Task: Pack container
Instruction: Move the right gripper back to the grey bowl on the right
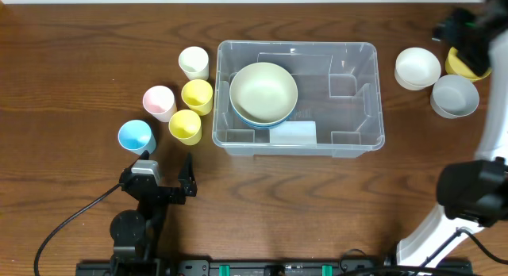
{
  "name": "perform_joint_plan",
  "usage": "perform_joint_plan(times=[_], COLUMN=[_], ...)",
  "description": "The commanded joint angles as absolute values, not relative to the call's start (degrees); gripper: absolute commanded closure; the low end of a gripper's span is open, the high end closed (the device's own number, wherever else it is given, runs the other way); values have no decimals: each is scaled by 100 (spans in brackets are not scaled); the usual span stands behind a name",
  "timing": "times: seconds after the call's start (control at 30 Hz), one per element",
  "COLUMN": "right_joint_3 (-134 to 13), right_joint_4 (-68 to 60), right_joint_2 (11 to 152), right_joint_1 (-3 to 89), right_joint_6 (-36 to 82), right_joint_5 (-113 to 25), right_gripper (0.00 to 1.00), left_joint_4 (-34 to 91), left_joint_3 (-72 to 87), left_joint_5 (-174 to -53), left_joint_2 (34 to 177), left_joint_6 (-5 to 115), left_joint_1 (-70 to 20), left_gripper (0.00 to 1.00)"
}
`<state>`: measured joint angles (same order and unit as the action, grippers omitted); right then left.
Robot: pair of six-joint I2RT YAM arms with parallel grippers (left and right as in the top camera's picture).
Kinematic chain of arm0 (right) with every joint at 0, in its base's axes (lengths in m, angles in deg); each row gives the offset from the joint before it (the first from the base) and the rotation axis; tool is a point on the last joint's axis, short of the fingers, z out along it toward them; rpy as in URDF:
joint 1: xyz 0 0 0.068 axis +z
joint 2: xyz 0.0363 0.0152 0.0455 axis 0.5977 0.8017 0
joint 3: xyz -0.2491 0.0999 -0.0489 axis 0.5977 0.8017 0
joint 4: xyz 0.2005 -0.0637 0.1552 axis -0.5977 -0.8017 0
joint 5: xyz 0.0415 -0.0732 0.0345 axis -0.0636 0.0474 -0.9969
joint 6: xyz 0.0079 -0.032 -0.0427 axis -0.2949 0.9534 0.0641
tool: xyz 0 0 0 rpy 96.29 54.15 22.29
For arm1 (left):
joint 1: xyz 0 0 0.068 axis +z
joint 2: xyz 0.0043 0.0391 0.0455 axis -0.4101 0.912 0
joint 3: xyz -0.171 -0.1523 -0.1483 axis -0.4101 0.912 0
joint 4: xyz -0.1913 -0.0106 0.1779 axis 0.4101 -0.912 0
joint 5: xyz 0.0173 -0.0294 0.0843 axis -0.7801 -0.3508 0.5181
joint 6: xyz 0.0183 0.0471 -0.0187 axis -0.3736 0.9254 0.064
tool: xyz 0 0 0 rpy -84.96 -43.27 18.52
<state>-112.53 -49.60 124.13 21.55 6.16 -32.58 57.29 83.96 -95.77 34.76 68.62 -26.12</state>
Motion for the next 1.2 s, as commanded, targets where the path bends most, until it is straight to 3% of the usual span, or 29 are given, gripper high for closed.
perform_joint_plan(times=[0.0,0.33,0.57,1.17], right_joint_3=[-10811,-8842,-7642,-7377], right_joint_4=[-4945,-3564,-2436,-1726], right_joint_2=[12518,12614,12614,13077], right_joint_1=[1687,507,181,391], right_joint_6=[767,865,1121,1230], right_joint_5=[-2982,-3137,-3199,-3354], right_gripper=[14,11,11,11], left_joint_4=[5675,5675,5675,5675], left_joint_3=[8573,8573,8573,8573], left_joint_5=[-9529,-9529,-9529,-9529], left_joint_2=[3441,3441,3441,3441], left_joint_6=[6836,6834,6836,6834], left_joint_1=[-2577,-2577,-2577,-2577], left_gripper=[2,2,2,2])
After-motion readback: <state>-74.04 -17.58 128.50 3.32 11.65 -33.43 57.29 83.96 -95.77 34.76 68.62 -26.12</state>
